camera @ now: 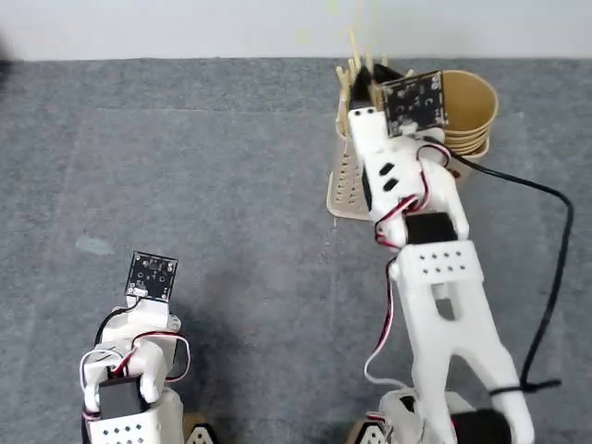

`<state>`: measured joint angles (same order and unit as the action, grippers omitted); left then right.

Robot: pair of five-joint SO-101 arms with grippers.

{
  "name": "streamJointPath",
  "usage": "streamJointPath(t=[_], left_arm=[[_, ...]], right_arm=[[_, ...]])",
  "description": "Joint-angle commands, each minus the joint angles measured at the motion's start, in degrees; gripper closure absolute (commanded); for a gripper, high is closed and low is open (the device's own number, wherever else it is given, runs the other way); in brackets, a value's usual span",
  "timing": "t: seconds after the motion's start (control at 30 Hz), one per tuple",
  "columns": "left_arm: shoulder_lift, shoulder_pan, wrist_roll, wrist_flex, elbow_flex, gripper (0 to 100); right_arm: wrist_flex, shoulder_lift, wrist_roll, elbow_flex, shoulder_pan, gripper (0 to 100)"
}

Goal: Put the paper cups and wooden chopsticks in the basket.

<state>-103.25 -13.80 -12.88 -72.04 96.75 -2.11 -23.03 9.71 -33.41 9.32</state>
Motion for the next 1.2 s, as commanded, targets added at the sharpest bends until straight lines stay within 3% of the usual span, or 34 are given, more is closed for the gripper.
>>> streamJointPath(t=[0.0, 0.13, 0.33, 0.47, 0.83, 0.9, 1.03, 1.17], left_arm=[[-0.88, 0.00, 0.35, -0.44, -0.40, 98], [-0.88, 0.00, 0.35, -0.44, -0.40, 98], [-0.88, 0.00, 0.35, -0.44, -0.40, 98], [-0.88, 0.00, 0.35, -0.44, -0.40, 98], [-0.88, -0.09, 0.35, -0.44, -0.40, 98], [-0.88, -0.09, 0.35, -0.44, -0.40, 98], [-0.88, -0.09, 0.35, -0.44, -0.40, 98], [-0.88, -0.09, 0.35, -0.44, -0.40, 98]], right_arm=[[2.07, 1.98, -1.23, 0.44, -3.03, 99.1], [1.63, 1.27, -2.90, -4.75, -3.65, 98.5], [1.45, -3.47, -3.08, -8.26, -3.21, 78.6], [-1.01, -8.31, -3.16, -7.74, -2.42, 77.0], [-9.45, -24.13, -3.16, -7.82, 0.57, 77.5], [-12.97, -27.82, -3.08, -7.65, 0.57, 81.5], [-23.08, -32.57, -2.81, -5.27, 0.57, 99.4], [-34.33, -35.65, -3.16, -4.75, 0.57, 95.7]])
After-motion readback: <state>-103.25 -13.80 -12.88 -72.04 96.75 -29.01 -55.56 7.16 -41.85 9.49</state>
